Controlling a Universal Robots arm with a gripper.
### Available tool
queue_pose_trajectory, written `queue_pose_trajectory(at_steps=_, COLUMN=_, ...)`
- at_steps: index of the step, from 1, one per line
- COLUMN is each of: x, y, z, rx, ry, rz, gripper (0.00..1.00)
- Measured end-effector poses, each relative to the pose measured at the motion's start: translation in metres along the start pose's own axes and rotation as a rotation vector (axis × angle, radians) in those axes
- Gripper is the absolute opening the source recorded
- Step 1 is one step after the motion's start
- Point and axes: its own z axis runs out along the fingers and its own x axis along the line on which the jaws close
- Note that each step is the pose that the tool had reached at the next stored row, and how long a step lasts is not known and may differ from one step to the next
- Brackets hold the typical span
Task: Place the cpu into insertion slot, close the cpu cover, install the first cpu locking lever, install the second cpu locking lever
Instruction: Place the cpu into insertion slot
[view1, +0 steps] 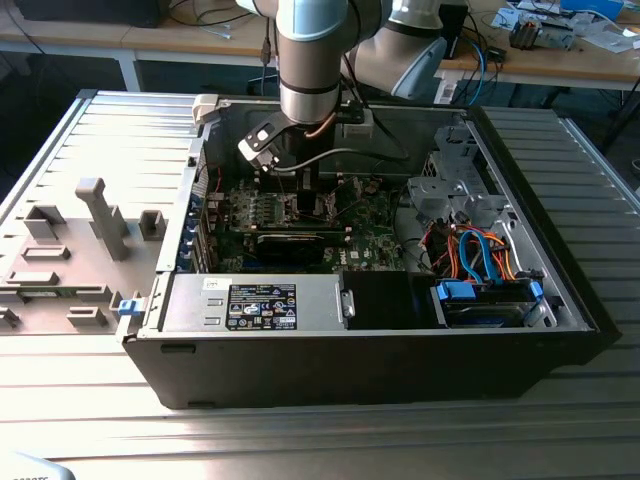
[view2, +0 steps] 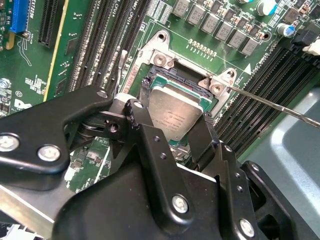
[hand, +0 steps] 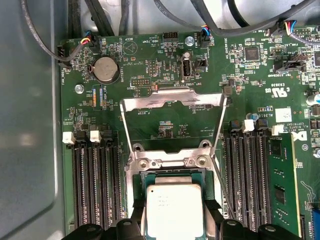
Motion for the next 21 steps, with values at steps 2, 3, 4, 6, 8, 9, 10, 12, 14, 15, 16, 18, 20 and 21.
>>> queue_pose_trajectory(at_steps=2, x=0.0, y=0.0, z=0.0, rx=-0.0001, ry=0.0001, rz=0.0, gripper=0.55)
queue_pose_trajectory(at_steps=3, x=0.0, y=0.0, z=0.0, rx=-0.0001, ry=0.0001, rz=0.0, gripper=0.55)
queue_pose_trajectory(at_steps=4, x=0.0, y=0.0, z=0.0, rx=-0.0001, ry=0.0001, rz=0.0, gripper=0.55)
queue_pose_trajectory(at_steps=6, x=0.0001, y=0.0001, z=0.0002, rx=-0.0008, ry=0.0006, rz=0.0, gripper=0.56)
queue_pose_trajectory(at_steps=8, x=0.0001, y=0.0001, z=0.0001, rx=-0.0002, ry=0.0004, rz=0.0, gripper=0.56)
queue_pose_trajectory(at_steps=9, x=0.0, y=0.0, z=0.0001, rx=-0.0001, ry=0.0002, rz=0.0, gripper=0.62)
queue_pose_trajectory(at_steps=10, x=0.0, y=0.0, z=0.0, rx=-0.0001, ry=0.0002, rz=0.0, gripper=0.62)
queue_pose_trajectory(at_steps=12, x=0.0, y=0.0, z=0.0, rx=-0.0001, ry=0.0003, rz=0.0, gripper=0.62)
queue_pose_trajectory(at_steps=14, x=0.0, y=0.0, z=0.0, rx=-0.0002, ry=0.0003, rz=0.0, gripper=0.62)
queue_pose_trajectory(at_steps=15, x=0.0, y=0.0003, z=0.0, rx=0.0001, ry=-0.001, rz=0.0, gripper=0.62)
queue_pose_trajectory(at_steps=16, x=0.0001, y=0.0008, z=0.0001, rx=0.0004, ry=-0.0023, rz=-0.001, gripper=0.62)
queue_pose_trajectory(at_steps=18, x=0.0001, y=0.0012, z=0.0, rx=0.0009, ry=-0.0036, rz=-0.003, gripper=0.62)
queue_pose_trajectory(at_steps=20, x=0.0001, y=0.0013, z=0.0001, rx=0.0009, ry=-0.0035, rz=-0.003, gripper=0.62)
queue_pose_trajectory(at_steps=21, x=0.0002, y=0.0013, z=0.0001, rx=0.0009, ry=-0.0035, rz=-0.003, gripper=0.62)
